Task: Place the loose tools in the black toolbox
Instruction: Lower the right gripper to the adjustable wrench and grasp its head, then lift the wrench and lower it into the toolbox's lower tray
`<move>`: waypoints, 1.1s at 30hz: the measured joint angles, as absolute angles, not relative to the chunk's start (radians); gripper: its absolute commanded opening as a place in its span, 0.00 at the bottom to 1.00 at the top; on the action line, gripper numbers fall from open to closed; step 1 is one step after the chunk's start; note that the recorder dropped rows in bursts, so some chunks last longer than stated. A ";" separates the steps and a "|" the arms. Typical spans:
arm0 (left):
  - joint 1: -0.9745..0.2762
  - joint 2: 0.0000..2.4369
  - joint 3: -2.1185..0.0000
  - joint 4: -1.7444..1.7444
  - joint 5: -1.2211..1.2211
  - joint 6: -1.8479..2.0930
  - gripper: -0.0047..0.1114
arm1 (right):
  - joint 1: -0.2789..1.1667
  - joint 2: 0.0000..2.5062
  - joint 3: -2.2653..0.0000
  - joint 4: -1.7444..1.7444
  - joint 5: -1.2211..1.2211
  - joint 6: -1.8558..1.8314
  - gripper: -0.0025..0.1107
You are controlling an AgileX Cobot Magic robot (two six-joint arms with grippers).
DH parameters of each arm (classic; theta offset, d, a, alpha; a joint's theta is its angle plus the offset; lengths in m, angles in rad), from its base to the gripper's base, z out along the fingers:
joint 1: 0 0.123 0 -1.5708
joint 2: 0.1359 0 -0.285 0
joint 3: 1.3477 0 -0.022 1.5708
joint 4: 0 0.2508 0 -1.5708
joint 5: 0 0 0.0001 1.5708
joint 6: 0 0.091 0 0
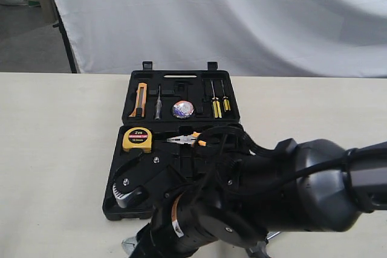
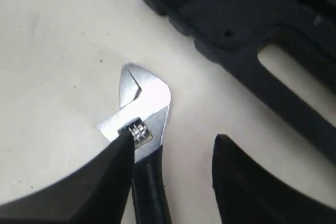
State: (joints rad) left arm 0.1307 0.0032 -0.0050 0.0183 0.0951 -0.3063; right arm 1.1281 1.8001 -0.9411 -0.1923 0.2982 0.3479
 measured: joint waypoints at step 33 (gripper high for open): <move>0.131 0.003 -0.005 0.018 0.095 -0.306 0.05 | 1.178 2.008 -1.129 -0.188 0.396 0.376 0.71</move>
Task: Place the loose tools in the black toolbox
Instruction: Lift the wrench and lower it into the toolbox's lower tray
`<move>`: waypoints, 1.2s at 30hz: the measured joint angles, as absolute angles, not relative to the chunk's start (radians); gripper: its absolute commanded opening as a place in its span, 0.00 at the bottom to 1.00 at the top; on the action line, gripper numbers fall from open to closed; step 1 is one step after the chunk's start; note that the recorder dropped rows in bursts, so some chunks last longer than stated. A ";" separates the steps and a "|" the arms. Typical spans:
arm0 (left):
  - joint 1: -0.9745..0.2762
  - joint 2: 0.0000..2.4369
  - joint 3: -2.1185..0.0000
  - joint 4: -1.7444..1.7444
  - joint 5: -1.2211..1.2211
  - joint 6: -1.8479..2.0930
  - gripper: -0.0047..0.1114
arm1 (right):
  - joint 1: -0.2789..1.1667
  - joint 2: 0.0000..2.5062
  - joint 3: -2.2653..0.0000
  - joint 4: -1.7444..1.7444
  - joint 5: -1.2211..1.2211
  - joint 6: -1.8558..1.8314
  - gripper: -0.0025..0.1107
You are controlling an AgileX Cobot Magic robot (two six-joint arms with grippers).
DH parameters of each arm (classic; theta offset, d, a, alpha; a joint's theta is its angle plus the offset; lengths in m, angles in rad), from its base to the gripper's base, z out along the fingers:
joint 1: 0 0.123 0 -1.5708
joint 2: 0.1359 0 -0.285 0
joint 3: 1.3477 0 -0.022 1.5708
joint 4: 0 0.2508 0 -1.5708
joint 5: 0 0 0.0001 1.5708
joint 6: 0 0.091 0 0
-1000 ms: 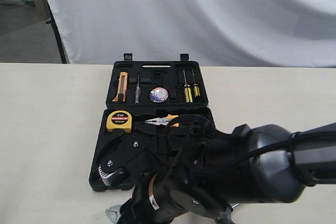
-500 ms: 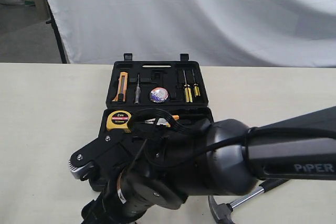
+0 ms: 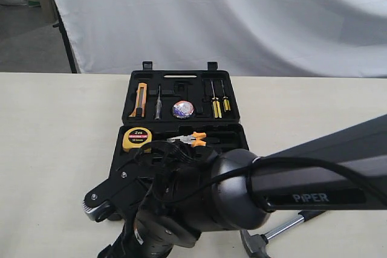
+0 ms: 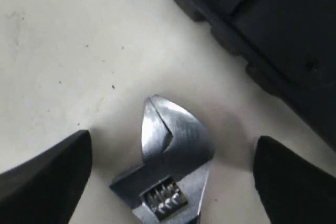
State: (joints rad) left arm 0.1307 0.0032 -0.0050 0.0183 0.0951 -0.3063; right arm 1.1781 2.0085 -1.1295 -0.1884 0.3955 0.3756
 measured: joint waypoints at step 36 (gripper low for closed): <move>0.131 0.003 -0.005 0.018 0.095 -0.306 0.05 | 1.178 1.931 -1.326 -0.098 0.725 0.345 0.02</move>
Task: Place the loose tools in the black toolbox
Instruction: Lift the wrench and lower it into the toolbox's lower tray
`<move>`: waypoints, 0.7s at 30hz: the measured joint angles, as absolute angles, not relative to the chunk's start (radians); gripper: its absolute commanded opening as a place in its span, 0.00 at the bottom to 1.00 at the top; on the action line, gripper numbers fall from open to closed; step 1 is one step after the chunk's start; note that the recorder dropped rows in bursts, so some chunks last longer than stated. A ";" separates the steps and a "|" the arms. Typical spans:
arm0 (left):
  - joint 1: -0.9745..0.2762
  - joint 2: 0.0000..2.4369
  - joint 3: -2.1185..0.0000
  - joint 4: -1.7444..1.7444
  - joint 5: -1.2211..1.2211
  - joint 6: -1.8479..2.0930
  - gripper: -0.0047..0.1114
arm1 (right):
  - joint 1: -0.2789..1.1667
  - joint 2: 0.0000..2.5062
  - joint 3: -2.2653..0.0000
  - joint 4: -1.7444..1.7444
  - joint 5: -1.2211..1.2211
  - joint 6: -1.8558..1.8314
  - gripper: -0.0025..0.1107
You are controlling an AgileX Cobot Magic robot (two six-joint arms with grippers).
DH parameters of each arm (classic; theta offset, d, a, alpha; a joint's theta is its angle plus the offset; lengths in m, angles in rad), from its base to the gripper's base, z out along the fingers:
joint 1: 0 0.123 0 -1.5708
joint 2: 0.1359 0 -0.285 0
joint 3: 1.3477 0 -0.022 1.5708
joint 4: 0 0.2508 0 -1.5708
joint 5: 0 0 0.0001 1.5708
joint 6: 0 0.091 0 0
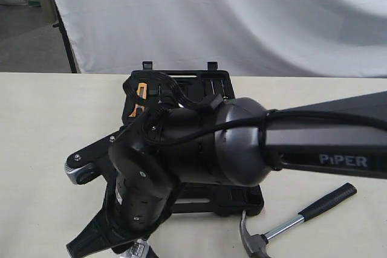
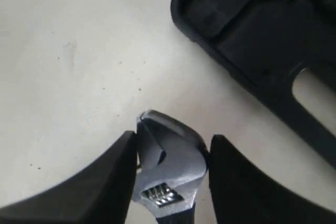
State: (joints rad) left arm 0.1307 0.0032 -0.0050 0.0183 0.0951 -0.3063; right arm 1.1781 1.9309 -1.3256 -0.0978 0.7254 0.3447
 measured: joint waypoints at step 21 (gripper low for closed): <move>0.131 0.003 -0.005 0.018 0.095 -0.306 0.05 | 1.018 2.030 -1.366 -0.182 0.538 0.294 0.02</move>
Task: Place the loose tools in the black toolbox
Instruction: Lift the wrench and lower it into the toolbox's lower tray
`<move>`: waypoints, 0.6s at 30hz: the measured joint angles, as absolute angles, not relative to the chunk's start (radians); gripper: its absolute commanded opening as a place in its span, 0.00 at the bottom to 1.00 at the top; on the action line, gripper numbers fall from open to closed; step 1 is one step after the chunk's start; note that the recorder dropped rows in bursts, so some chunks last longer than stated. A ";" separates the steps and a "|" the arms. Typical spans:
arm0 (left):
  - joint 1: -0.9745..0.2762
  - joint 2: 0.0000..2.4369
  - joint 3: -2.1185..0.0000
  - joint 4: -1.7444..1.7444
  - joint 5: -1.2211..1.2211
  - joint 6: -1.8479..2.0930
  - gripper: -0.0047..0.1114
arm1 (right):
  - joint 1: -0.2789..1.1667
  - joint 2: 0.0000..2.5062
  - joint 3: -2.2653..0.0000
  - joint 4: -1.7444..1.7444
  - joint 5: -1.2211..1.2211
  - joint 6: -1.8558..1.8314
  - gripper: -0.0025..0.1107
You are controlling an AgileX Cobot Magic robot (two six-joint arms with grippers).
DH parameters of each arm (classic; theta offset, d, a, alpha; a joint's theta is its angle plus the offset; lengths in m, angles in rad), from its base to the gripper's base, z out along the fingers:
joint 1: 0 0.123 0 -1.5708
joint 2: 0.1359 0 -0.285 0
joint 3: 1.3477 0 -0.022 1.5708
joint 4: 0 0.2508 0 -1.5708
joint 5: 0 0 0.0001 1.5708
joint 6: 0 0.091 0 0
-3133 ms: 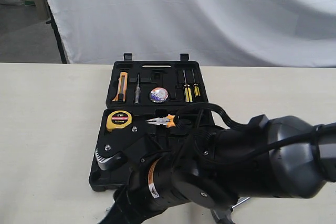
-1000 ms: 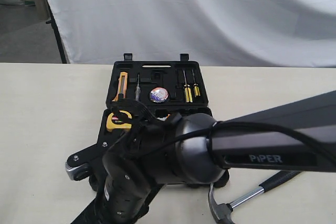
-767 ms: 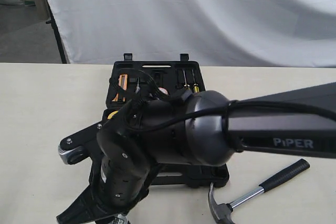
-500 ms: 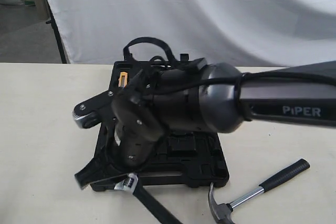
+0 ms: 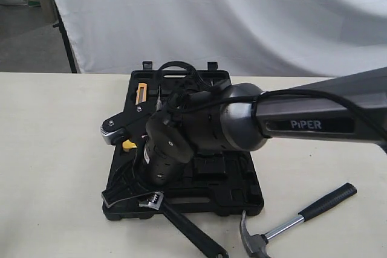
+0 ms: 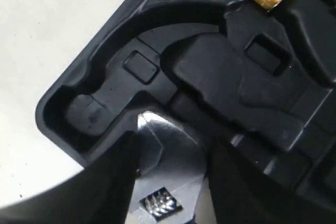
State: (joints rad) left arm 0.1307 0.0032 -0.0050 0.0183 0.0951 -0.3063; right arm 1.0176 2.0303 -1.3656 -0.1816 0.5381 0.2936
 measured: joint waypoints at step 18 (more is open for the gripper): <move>0.131 0.003 -0.005 0.018 0.095 -0.306 0.05 | 1.019 2.090 -1.572 -0.180 0.724 0.066 0.02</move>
State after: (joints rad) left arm 0.1307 0.0032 -0.0050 0.0183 0.0951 -0.3063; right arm 1.0194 2.0896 -1.5717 -0.1802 0.7242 0.0655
